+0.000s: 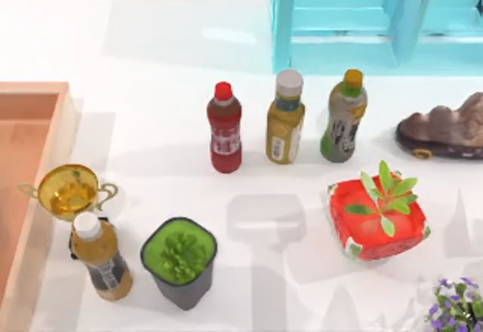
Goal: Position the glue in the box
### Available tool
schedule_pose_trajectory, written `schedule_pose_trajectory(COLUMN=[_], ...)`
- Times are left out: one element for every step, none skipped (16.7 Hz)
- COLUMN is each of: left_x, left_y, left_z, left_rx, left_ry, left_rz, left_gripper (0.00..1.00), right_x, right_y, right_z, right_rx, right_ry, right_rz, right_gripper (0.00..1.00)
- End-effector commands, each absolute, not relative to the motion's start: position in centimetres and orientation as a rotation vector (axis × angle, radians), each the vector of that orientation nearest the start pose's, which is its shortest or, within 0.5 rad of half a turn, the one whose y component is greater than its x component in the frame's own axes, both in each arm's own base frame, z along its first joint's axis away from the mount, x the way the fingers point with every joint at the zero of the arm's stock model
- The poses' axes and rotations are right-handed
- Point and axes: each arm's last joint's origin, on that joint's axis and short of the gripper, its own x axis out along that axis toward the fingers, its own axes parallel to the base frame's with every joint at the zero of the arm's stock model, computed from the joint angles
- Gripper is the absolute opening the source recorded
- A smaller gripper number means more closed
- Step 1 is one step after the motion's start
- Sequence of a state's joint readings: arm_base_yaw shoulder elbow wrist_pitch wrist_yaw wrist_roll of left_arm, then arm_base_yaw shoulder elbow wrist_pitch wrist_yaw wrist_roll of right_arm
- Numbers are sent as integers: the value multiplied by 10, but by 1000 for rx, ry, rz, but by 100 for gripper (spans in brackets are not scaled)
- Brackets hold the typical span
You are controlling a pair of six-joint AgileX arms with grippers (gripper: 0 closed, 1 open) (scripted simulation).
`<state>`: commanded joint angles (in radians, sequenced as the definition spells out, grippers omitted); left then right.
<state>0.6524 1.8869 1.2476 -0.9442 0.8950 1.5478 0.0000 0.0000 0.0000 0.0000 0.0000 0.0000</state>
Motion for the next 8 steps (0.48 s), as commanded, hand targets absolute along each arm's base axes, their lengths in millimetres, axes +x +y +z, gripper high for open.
schedule_pose_trajectory(left_x=[268, 254, 242, 231, 221, 214, 208, 204], left_y=[196, 202, 207, 211, 214, 217, 218, 219], left_z=[162, 159, 157, 155, 153, 151, 150, 149], left_rx=[251, 227, 205, 186, 169, 154, 143, 135], left_ry=[589, 536, 486, 444, 408, 380, 360, 347], left_rz=[-880, -877, -868, -854, -839, -824, -811, -803], left_gripper=[0, 0, 0, 0, 0, 0, 0, 0], right_x=[106, 106, 106, 106, 106, 106, 106, 106], right_y=[-1, -1, -1, -1, -1, -1, -1, -1], right_z=[160, 160, 160, 160, 160, 160, 160, 160], right_rx=[0, 0, 0, 0, 0, 0, 0, 0], right_ry=[0, 0, 0, 0, 0, 0, 0, 0], right_rz=[0, 0, 0, 0, 0, 0, 0, 0], right_gripper=[100, 100, 100, 100, 100, 100, 100, 100])
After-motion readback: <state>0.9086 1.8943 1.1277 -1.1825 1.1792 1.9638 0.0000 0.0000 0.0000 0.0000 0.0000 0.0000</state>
